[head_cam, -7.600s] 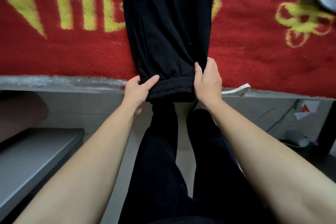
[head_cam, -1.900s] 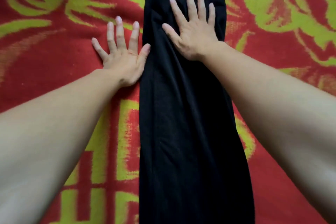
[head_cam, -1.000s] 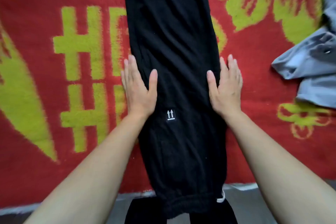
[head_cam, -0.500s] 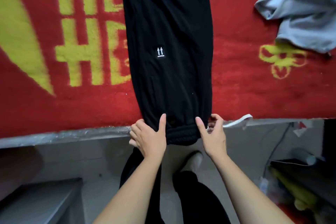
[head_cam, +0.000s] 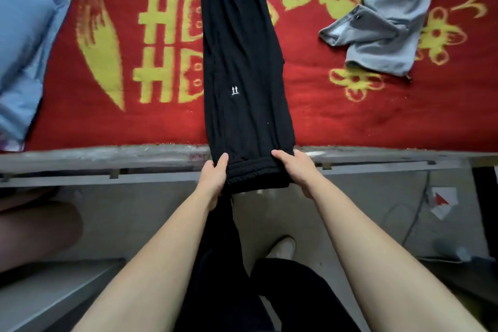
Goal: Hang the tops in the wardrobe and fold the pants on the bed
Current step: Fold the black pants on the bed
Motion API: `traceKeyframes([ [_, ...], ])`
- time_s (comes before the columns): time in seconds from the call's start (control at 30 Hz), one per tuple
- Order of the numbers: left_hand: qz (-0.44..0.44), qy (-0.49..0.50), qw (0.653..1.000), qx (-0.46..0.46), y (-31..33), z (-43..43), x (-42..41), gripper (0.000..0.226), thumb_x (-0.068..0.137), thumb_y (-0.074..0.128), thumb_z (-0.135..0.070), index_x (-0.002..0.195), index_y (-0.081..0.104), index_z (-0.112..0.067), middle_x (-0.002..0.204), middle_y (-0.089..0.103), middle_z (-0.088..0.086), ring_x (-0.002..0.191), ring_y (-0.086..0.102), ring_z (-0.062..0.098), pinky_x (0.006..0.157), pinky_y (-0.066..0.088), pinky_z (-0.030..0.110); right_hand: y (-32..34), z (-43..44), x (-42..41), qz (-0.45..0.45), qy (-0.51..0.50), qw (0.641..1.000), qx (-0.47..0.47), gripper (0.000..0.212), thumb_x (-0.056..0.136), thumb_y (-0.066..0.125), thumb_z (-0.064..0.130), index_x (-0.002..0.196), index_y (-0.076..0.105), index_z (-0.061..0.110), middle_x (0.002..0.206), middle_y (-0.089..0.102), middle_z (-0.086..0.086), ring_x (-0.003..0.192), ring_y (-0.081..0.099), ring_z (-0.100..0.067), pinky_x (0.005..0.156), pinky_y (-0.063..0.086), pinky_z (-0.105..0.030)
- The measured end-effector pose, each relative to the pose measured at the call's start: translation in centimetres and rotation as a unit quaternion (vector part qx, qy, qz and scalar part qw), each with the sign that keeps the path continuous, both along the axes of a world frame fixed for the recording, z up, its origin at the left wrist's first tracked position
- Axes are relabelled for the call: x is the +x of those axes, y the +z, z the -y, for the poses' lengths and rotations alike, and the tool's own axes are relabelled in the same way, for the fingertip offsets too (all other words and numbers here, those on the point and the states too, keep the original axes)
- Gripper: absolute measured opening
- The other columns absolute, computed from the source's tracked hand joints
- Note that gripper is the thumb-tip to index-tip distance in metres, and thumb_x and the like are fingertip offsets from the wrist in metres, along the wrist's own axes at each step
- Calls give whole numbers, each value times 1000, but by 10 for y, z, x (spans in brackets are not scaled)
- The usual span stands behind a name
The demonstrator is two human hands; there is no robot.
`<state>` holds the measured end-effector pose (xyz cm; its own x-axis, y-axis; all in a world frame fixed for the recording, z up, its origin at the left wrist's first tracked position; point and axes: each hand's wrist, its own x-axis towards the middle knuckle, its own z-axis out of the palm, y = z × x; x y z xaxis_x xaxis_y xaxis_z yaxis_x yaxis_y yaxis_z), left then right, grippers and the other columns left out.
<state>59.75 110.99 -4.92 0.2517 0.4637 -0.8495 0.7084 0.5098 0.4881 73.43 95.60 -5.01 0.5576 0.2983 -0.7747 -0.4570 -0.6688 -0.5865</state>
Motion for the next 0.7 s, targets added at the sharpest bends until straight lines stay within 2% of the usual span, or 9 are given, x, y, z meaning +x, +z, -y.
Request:
traceKeyframes([
  [0.1, 33, 56, 993, -95, 31, 28, -26, 44, 93, 65, -27, 126, 56, 1, 114, 69, 17, 97, 67, 31, 90, 52, 43, 30, 30, -23, -44, -29, 999, -7, 41, 79, 63, 44, 111, 61, 18, 115, 66, -5, 99, 64, -24, 85, 55, -40],
  [0.17, 29, 72, 989, -129, 43, 43, -42, 28, 87, 69, -15, 110, 68, 3, 98, 73, 17, 88, 68, 30, 94, 53, 46, 40, 49, -39, -70, -55, 996, -15, 41, 74, 63, 42, 106, 59, 17, 111, 65, -9, 90, 65, -27, 67, 54, -37],
  [0.23, 11, 71, 988, -134, 49, 56, -55, 24, 84, 72, -10, 106, 70, 0, 94, 75, 15, 81, 71, 27, 84, 59, 42, 43, 67, -52, -105, -65, 992, -27, 44, 74, 64, 39, 107, 59, 12, 108, 65, -14, 81, 65, -31, 55, 51, -35],
  [0.33, -22, 43, 993, -103, 50, 72, -70, 30, 85, 77, -23, 106, 67, -4, 100, 75, 11, 81, 72, 23, 65, 58, 32, 44, 85, -63, -141, -59, 987, -50, 48, 79, 70, 45, 110, 65, 9, 109, 70, -13, 83, 69, -30, 55, 54, -34],
  [0.4, -20, 53, 994, -92, 48, 73, -72, 35, 85, 77, -33, 104, 67, -5, 99, 76, 9, 85, 74, 22, 67, 60, 32, 42, 89, -59, -138, -49, 987, -59, 53, 78, 74, 53, 110, 69, 11, 108, 72, -7, 93, 70, -27, 64, 60, -37],
  [0.47, 1, 70, 993, -98, 46, 68, -66, 37, 86, 76, -36, 105, 68, -6, 98, 76, 7, 86, 74, 21, 69, 61, 32, 40, 84, -50, -134, -51, 989, -45, 52, 77, 75, 55, 108, 70, 13, 105, 74, -4, 93, 72, -24, 62, 59, -35],
  [0.57, 48, 115, 983, -138, 46, 53, -45, 25, 91, 70, -31, 104, 69, -9, 87, 77, 3, 70, 74, 16, 58, 57, 27, 37, 66, -28, -138, -81, 987, -1, 36, 85, 71, 48, 105, 72, 19, 99, 77, 0, 84, 73, -18, 62, 57, -30],
  [0.63, 78, 136, 977, -148, 46, 38, -27, 18, 93, 66, -28, 102, 69, -12, 76, 75, 2, 56, 69, 14, 50, 53, 24, 37, 50, -10, -153, -111, 982, 30, 25, 89, 67, 43, 100, 70, 20, 85, 77, 5, 67, 72, -11, 55, 55, -25],
  [0.7, 92, 138, 976, -140, 45, 21, -7, 17, 93, 64, -27, 100, 68, -12, 79, 71, 6, 60, 67, 17, 52, 54, 26, 40, 32, 12, -154, -124, 980, 38, 22, 91, 64, 40, 100, 68, 20, 79, 75, 6, 59, 69, -10, 52, 53, -22],
])
